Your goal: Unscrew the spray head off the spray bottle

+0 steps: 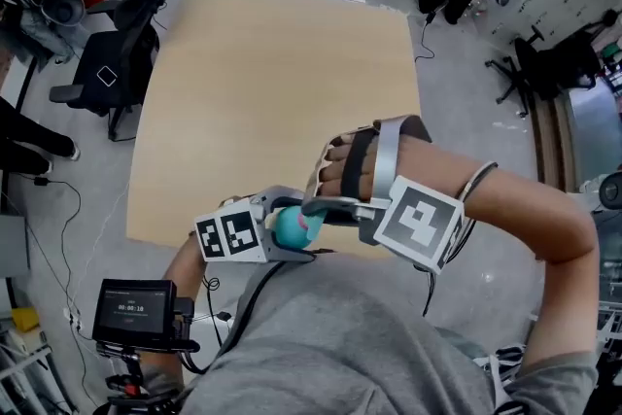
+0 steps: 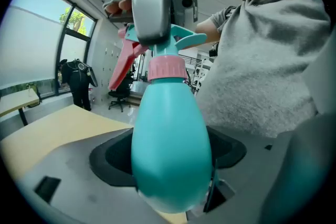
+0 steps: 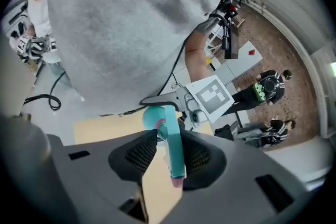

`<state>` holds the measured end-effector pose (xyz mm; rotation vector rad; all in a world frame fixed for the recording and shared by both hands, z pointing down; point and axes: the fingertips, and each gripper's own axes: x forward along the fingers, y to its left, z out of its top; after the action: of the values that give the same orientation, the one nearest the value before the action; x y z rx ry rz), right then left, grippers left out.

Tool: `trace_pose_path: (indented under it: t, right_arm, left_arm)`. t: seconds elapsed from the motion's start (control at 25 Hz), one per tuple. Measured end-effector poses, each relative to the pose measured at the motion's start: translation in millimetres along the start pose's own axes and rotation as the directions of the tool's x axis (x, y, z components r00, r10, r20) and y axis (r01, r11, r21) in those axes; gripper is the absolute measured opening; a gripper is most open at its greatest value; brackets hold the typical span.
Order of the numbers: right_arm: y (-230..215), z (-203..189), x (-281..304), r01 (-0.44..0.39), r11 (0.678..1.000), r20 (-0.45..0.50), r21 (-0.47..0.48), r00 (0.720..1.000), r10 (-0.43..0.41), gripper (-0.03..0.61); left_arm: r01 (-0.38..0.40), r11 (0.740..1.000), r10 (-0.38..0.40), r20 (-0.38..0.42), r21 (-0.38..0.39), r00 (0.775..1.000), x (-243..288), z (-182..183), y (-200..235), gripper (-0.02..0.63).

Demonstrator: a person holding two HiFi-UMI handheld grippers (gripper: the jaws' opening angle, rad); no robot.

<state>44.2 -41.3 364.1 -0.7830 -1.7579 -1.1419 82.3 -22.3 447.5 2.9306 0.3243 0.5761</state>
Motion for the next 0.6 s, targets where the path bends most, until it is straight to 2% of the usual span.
trace_pose_path:
  t: [0.04, 0.08, 0.12, 0.16, 0.2, 0.28, 0.32, 0.36, 0.4, 0.44, 0.48, 0.52, 0.6]
  right_arm:
    - [-8, -6, 0, 0.060, 0.997, -0.020, 0.042, 0.998, -0.059, 0.124]
    - [-16, -12, -4, 0.129, 0.984, -0.025, 0.124, 0.992, -0.127, 0.137]
    - [-25, -18, -10, 0.207, 0.949, -0.017, 0.238, 0.978, -0.209, 0.156]
    - [-34, -24, -20, 0.283, 0.883, -0.003, 0.373, 0.953, -0.304, 0.164]
    - [-42, -30, -32, 0.343, 0.785, 0.008, 0.515, 0.914, -0.405, 0.170]
    - [-49, -38, -52, 0.374, 0.529, 0.007, 0.761, 0.812, -0.583, 0.170]
    - [-51, -40, -55, 0.353, 0.401, -0.004, 0.845, 0.755, -0.656, 0.170]
    - [-53, -43, -51, 0.326, 0.291, -0.023, 0.899, 0.699, -0.715, 0.170]
    - [-55, -45, -43, 0.300, 0.201, -0.048, 0.932, 0.654, -0.755, 0.170]
    - [-56, -47, -33, 0.277, 0.128, -0.075, 0.952, 0.620, -0.781, 0.170]
    - [-59, -49, -24, 0.257, 0.069, -0.100, 0.964, 0.590, -0.801, 0.171]
    - [-63, -49, -18, 0.245, 0.023, -0.123, 0.969, 0.562, -0.818, 0.182]
    - [-71, -52, -10, 0.255, -0.043, -0.175, 0.966, 0.524, -0.834, 0.204]
  left_arm:
    - [-0.036, 0.999, 0.037, 0.012, -0.029, 0.999, -2, -2, 6, 0.394]
    - [-0.091, 0.994, 0.092, 0.025, -0.064, 0.995, -5, -4, 14, 0.394]
    - [-0.161, 0.982, 0.165, 0.034, -0.103, 0.986, -9, -8, 25, 0.394]
    - [-0.241, 0.959, 0.249, 0.037, -0.147, 0.968, -15, -11, 36, 0.394]
    - [-0.322, 0.927, 0.335, 0.039, -0.194, 0.941, -22, -13, 48, 0.394]
    - [-0.451, 0.844, 0.484, 0.048, -0.291, 0.874, -39, -14, 64, 0.394]
    - [-0.494, 0.803, 0.540, 0.058, -0.332, 0.839, -49, -12, 70, 0.394]
    - [-0.529, 0.768, 0.587, 0.065, -0.361, 0.807, -58, -11, 76, 0.394]
    - [-0.563, 0.738, 0.626, 0.067, -0.372, 0.777, -66, -10, 83, 0.394]
    - [-0.599, 0.713, 0.660, 0.060, -0.364, 0.749, -72, -9, 90, 0.394]
    - [-0.634, 0.693, 0.687, 0.047, -0.343, 0.725, -76, -7, 96, 0.394]
    - [-0.665, 0.678, 0.707, 0.032, -0.312, 0.706, -78, -6, 101, 0.394]
    - [-0.707, 0.664, 0.729, 0.003, -0.242, 0.684, -75, -3, 108, 0.394]
